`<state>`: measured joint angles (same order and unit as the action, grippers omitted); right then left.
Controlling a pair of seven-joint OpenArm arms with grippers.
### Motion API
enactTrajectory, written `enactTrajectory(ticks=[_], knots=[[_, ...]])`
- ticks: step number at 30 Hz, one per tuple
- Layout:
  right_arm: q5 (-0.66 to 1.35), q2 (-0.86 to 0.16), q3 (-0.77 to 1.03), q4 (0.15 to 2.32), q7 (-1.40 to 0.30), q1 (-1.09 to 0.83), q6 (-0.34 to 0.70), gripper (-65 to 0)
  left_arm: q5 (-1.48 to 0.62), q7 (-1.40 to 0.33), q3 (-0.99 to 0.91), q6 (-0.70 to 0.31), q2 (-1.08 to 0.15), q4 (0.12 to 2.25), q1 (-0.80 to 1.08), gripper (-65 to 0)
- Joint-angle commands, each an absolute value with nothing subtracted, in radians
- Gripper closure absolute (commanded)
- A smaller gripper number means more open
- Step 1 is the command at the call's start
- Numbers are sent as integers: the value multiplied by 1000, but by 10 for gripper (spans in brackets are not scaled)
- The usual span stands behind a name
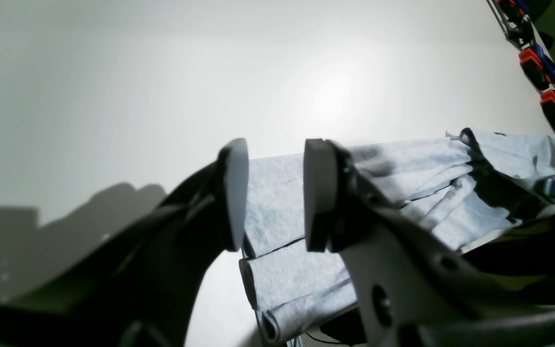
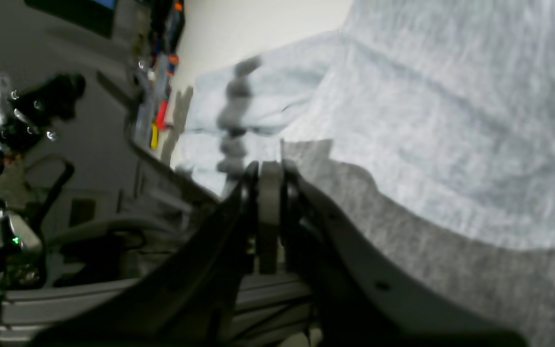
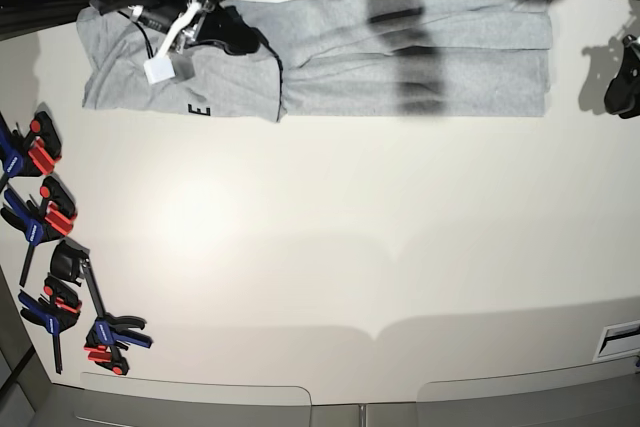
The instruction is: Fold the T-shirt properly
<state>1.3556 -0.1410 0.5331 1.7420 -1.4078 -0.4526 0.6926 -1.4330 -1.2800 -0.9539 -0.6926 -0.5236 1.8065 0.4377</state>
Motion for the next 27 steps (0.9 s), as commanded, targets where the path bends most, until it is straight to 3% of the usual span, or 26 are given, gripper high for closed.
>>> enactTrajectory(ticks=[1,13,17,27], knots=[[1380,-149,537,1782,-1396,-464,698,0,-1455,-1256,-961,-698,-543,1819,438,-181],[1225,-149,537,1833,-1396,-485,698,0,-1455,-1253,-961,-698,-543,1819,438,-181],[1222,-149,537,1833,-1396,-485,698,-92,-1455,-1244,-961,-698,-543,1819,438,-182],[1407,-149,537,1840,-1396,-479,698,-92,-1353,-1195,-962,-698,-544,1819,438,-182]])
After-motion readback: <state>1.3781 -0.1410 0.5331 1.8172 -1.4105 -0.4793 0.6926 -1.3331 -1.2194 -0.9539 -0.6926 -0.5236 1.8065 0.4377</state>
